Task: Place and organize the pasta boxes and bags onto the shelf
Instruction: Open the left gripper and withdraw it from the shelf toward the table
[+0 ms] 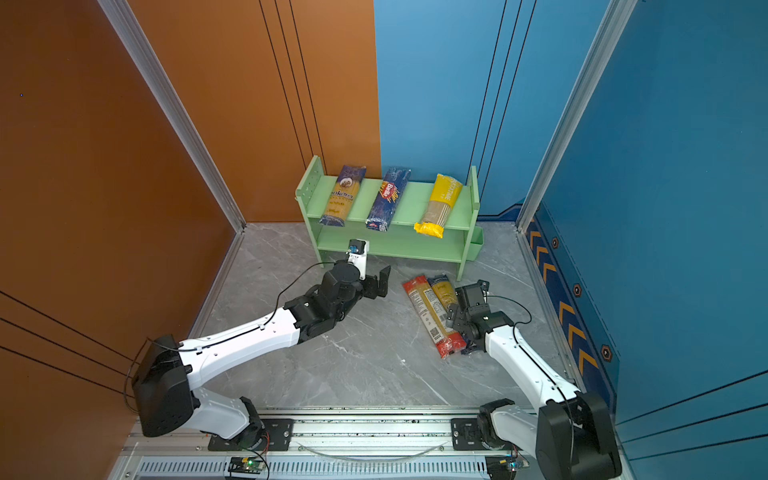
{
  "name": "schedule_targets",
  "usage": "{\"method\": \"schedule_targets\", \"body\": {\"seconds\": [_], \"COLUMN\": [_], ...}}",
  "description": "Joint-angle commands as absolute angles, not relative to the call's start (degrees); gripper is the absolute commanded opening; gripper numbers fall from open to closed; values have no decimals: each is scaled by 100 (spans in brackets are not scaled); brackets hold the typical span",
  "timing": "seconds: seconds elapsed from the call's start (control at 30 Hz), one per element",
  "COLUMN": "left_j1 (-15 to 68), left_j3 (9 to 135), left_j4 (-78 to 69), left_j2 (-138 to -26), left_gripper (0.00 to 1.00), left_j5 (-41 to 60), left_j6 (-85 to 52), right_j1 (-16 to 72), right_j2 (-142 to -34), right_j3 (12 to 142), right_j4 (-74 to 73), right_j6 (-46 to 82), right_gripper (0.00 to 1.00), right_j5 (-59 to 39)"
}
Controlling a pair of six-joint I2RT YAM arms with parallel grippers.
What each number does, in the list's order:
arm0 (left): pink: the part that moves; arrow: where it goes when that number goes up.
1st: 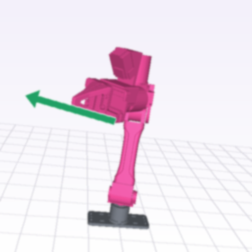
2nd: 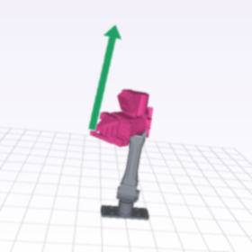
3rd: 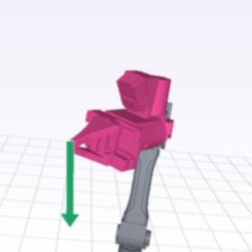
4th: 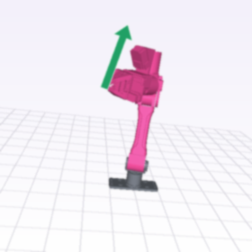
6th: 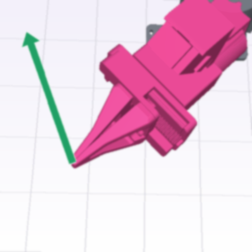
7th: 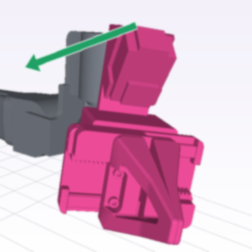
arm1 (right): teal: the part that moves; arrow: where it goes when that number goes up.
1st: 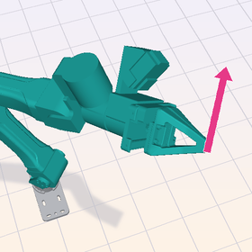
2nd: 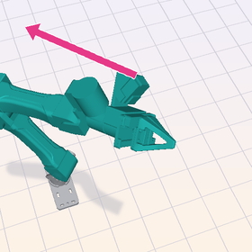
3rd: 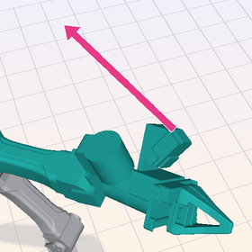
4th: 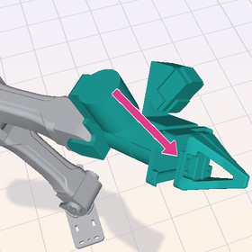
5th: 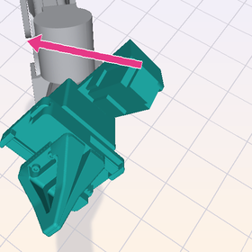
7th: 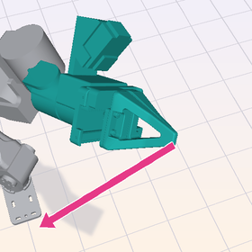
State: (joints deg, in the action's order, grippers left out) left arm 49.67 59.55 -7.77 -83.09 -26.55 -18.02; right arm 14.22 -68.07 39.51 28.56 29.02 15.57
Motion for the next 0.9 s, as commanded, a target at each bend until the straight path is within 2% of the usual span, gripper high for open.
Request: {"method": "schedule_targets", "body": {"seconds": [0.0,0.43,0.87], "left_j1": [4867,4753,4559], "left_j3": [5420,4301,3976], "left_j4": [-618,-243,97], "left_j2": [-8130,-7869,-7531], "left_gripper": [98,98,98], "left_j5": [-2652,-2389,-2343], "left_j6": [-2273,-3129,-3080], "right_j1": [1360,2160,3887], "right_j2": [-7155,-8542,-9905], "right_j3": [4283,4860,5724], "right_j4": [3125,3389,3700], "right_j6": [3030,3217,3807], "right_gripper": [100,100,100], "right_j5": [1881,2482,2980]}}
